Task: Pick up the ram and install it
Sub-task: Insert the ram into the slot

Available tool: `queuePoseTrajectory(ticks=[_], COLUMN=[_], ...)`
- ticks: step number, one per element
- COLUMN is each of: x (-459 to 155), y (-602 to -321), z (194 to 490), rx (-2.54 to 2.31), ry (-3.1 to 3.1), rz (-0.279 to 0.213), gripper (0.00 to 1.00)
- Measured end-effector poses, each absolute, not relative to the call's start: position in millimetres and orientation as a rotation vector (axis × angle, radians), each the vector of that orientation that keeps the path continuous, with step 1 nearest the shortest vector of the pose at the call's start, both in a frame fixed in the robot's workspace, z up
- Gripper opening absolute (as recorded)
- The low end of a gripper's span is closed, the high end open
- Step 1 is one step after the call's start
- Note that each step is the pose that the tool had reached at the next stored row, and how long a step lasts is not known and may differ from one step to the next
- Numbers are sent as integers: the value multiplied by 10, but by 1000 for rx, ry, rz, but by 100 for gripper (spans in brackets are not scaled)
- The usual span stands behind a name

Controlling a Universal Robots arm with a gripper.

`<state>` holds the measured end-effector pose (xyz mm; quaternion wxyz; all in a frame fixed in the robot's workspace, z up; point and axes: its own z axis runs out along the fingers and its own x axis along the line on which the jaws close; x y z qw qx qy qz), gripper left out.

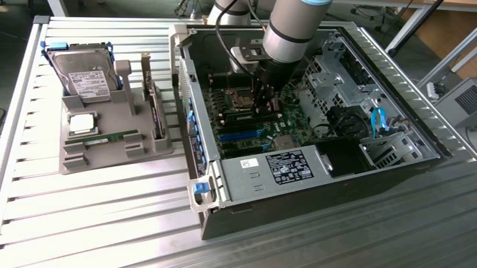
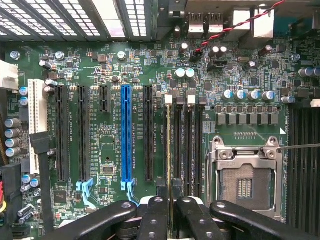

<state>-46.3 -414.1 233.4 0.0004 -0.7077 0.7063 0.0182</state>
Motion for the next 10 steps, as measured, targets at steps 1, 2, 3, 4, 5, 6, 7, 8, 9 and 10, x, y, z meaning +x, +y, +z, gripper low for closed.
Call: queuePoseTrajectory(ticks=[1, 2, 3, 4, 5, 6, 7, 8, 9, 10], x=[-463, -463, -463, -463, -463, -463, -463, -463, -463, -463], y=[-4141, -4142, -4143, -4142, -4142, -4143, -4143, -4143, -4143, -4143], z=[2333, 2336, 2339, 2339, 2339, 2339, 2339, 2339, 2339, 2339], rx=[-2222, -2222, -2222, -2222, -2222, -2222, -2222, -2221, -2210, -2204], ry=[2219, 2219, 2219, 2219, 2219, 2220, 2220, 2221, 2231, 2237], rz=[57, 57, 57, 57, 57, 57, 57, 57, 57, 57], gripper=[12, 12, 12, 12, 12, 12, 12, 12, 12, 12])
